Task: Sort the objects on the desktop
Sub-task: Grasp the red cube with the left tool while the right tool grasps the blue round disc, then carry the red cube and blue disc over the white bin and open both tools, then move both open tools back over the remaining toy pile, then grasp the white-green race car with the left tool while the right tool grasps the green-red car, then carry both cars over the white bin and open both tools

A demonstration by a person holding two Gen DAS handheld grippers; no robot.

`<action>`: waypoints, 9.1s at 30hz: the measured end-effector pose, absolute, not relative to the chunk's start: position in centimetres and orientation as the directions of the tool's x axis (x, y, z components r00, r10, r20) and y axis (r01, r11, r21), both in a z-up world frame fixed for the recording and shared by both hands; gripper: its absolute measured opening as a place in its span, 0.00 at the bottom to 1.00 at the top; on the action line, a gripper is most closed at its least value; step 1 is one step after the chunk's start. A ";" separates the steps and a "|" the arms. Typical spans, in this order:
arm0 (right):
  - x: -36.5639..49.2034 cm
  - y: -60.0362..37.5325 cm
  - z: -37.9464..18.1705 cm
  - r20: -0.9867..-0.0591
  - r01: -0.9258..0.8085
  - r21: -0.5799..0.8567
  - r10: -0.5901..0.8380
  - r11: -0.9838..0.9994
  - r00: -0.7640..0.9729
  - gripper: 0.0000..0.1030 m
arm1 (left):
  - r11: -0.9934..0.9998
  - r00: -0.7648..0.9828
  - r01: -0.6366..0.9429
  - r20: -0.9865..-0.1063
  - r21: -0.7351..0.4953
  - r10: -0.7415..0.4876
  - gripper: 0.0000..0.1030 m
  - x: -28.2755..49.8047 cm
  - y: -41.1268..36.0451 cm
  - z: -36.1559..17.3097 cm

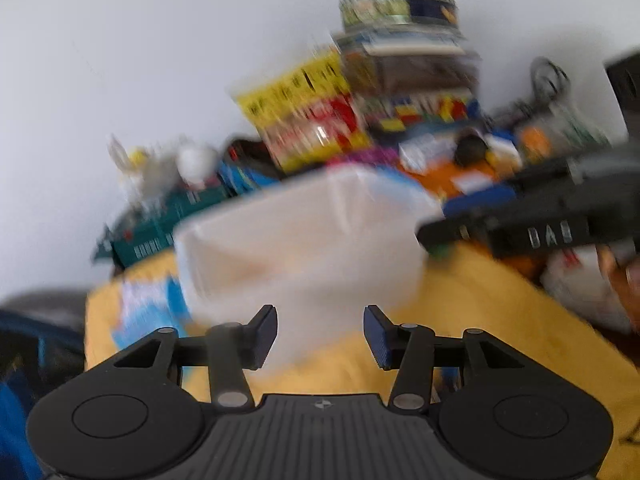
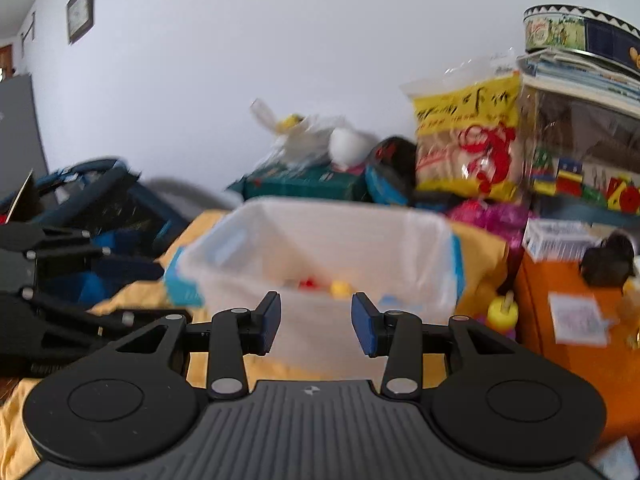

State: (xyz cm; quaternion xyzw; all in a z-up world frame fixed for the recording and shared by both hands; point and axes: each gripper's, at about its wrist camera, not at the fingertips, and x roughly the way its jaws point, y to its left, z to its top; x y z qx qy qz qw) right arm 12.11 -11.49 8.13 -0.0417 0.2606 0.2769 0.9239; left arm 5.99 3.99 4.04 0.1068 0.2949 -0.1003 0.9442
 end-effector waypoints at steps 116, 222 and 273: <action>15.5 -10.0 8.3 -0.520 -0.509 0.041 0.453 0.860 0.724 0.45 | 0.987 0.846 0.158 -0.518 0.012 -0.129 0.52 10.7 6.7 6.7; -2.0 -7.4 -3.6 -0.727 -0.706 -0.472 0.219 0.528 0.651 0.19 | 0.958 0.580 0.271 -0.778 -0.096 -0.242 0.46 -3.3 3.1 -7.1; 3.3 -11.3 4.5 -0.643 -0.622 -0.060 0.447 0.781 0.623 0.33 | 0.957 0.786 0.290 -0.566 -0.019 -0.249 0.31 0.6 3.4 3.4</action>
